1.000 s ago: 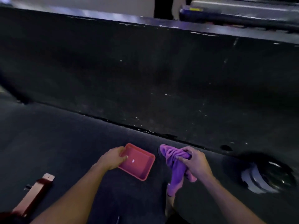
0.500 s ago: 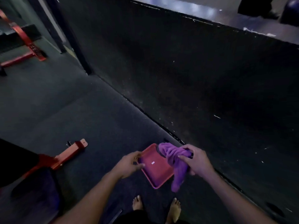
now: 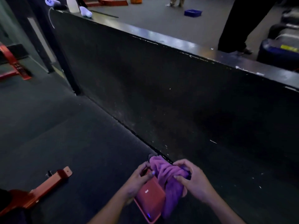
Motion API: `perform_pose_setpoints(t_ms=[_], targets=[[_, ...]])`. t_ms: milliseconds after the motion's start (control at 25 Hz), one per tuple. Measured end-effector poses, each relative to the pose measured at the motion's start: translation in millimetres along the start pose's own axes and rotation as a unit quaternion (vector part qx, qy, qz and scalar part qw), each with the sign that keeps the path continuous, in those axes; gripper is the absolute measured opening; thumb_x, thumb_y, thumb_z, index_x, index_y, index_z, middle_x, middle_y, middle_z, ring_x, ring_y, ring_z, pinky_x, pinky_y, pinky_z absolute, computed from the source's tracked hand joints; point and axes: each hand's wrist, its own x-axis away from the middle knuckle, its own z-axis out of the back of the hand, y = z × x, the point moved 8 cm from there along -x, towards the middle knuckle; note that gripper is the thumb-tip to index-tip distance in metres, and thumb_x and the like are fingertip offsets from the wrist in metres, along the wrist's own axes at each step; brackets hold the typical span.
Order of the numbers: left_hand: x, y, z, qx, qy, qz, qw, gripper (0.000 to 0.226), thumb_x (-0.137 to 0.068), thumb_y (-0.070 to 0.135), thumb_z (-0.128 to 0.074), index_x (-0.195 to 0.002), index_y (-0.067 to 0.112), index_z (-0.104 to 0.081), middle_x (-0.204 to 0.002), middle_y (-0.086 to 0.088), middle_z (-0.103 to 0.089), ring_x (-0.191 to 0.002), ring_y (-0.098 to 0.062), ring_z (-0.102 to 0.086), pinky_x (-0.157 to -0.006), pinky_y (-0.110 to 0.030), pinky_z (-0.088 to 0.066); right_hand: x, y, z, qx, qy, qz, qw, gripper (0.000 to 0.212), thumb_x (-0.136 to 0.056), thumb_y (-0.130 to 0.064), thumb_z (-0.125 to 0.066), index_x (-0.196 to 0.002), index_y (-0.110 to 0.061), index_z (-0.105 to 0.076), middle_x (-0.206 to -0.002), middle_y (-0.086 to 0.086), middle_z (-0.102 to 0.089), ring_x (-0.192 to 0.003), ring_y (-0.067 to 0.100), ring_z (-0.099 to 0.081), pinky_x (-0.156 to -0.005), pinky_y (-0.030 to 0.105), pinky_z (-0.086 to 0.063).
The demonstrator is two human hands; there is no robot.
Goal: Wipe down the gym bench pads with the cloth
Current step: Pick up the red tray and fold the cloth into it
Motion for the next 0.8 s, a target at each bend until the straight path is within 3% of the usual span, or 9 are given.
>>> perform_pose_setpoints(t_ms=[80, 160, 240, 360, 440, 520, 600, 640, 800], targets=[[1, 8, -8, 0.041, -0.061, 0.014, 0.997, 0.057, -0.086, 0.036, -0.082, -0.132, 0.011, -0.061, -0.128, -0.006, -0.068, -0.11, -0.024, -0.062, -0.093, -0.032, -0.048, 1, -9, -3, 0.011, 0.011, 0.006, 1.0, 0.039, -0.085, -0.004, -0.078, -0.112, -0.029, -0.065, -0.112, -0.028, -0.069, -0.109, -0.007, -0.065, -0.095, 0.015, -0.047], [2, 18, -14, 0.026, -0.101, -0.004, 0.995, 0.054, -0.088, 0.024, -0.079, -0.138, 0.013, -0.062, -0.135, -0.008, -0.069, -0.122, -0.021, -0.064, -0.104, -0.034, -0.05, 2, -14, -6, 0.029, 0.001, 0.006, 1.0, 0.044, -0.086, -0.013, -0.076, -0.119, -0.038, -0.06, -0.117, -0.025, -0.066, -0.114, -0.006, -0.062, -0.1, 0.022, -0.049], [1, 37, -10, -0.056, -0.079, -0.048, 0.994, 0.035, -0.087, 0.03, -0.079, -0.118, 0.016, -0.073, -0.123, -0.01, -0.072, -0.115, -0.018, -0.066, -0.101, -0.032, -0.05, 4, -22, -13, 0.053, -0.063, 0.008, 0.997, 0.055, -0.086, -0.029, -0.072, -0.13, -0.052, -0.048, -0.135, -0.028, -0.052, -0.124, -0.008, -0.055, -0.106, 0.026, -0.048], [6, 72, -13, -0.232, -0.096, -0.114, 0.961, 0.02, -0.089, 0.048, -0.072, -0.085, 0.029, -0.069, -0.109, 0.004, -0.061, -0.109, -0.008, -0.059, -0.097, -0.028, -0.044, 3, -50, -25, 0.111, -0.135, 0.052, 0.983, 0.069, -0.087, -0.035, -0.067, -0.143, -0.057, -0.033, -0.156, -0.038, -0.018, -0.142, -0.019, -0.02, -0.117, 0.015, -0.026], [13, 94, -18, -0.303, -0.137, -0.161, 0.929, 0.011, -0.095, 0.041, -0.07, -0.087, 0.033, -0.067, -0.107, 0.012, -0.056, -0.106, 0.0, -0.055, -0.095, -0.022, -0.043, -5, -69, -33, 0.141, -0.141, 0.08, 0.977, 0.06, -0.087, -0.028, -0.066, -0.138, -0.048, -0.042, -0.153, -0.031, -0.034, -0.14, -0.014, -0.03, -0.116, 0.015, -0.029], [20, 112, -19, -0.36, -0.158, -0.201, 0.897, 0.014, -0.1, 0.038, -0.066, -0.09, 0.028, -0.063, -0.098, 0.014, -0.056, -0.094, 0.004, -0.053, -0.085, -0.024, -0.043, -16, -77, -36, 0.141, -0.141, 0.083, 0.976, 0.041, -0.087, -0.024, -0.069, -0.12, -0.04, -0.05, -0.124, -0.017, -0.062, -0.111, 0.001, -0.058, -0.101, 0.034, -0.049], [22, 124, -10, -0.395, -0.148, -0.202, 0.884, 0.019, -0.103, 0.039, -0.062, -0.093, 0.022, -0.062, -0.087, 0.012, -0.057, -0.082, 0.003, -0.05, -0.076, -0.028, -0.04, -25, -81, -30, 0.144, -0.132, 0.08, 0.977, 0.031, -0.087, -0.029, -0.075, -0.106, -0.037, -0.051, -0.101, -0.006, -0.067, -0.083, 0.002, -0.06, -0.083, 0.04, -0.055], [23, 129, -4, -0.399, -0.142, -0.195, 0.885, 0.019, -0.103, 0.038, -0.061, -0.094, 0.021, -0.064, -0.085, 0.011, -0.059, -0.079, 0.003, -0.051, -0.074, -0.028, -0.041, -28, -83, -28, 0.147, -0.131, 0.079, 0.977, 0.029, -0.087, -0.032, -0.077, -0.105, -0.036, -0.053, -0.096, -0.002, -0.067, -0.077, 0.001, -0.057, -0.079, 0.039, -0.053], [35, 154, 9, -0.405, -0.121, -0.217, 0.88, 0.015, -0.098, 0.037, -0.061, -0.088, 0.026, -0.064, -0.092, 0.006, -0.061, -0.083, -0.003, -0.053, -0.076, -0.027, -0.044, -24, -95, -37, 0.144, -0.122, 0.094, 0.977, 0.026, -0.088, -0.045, -0.076, -0.106, -0.04, -0.057, -0.098, -0.003, -0.069, -0.088, 0.007, -0.062, -0.083, 0.035, -0.053]])
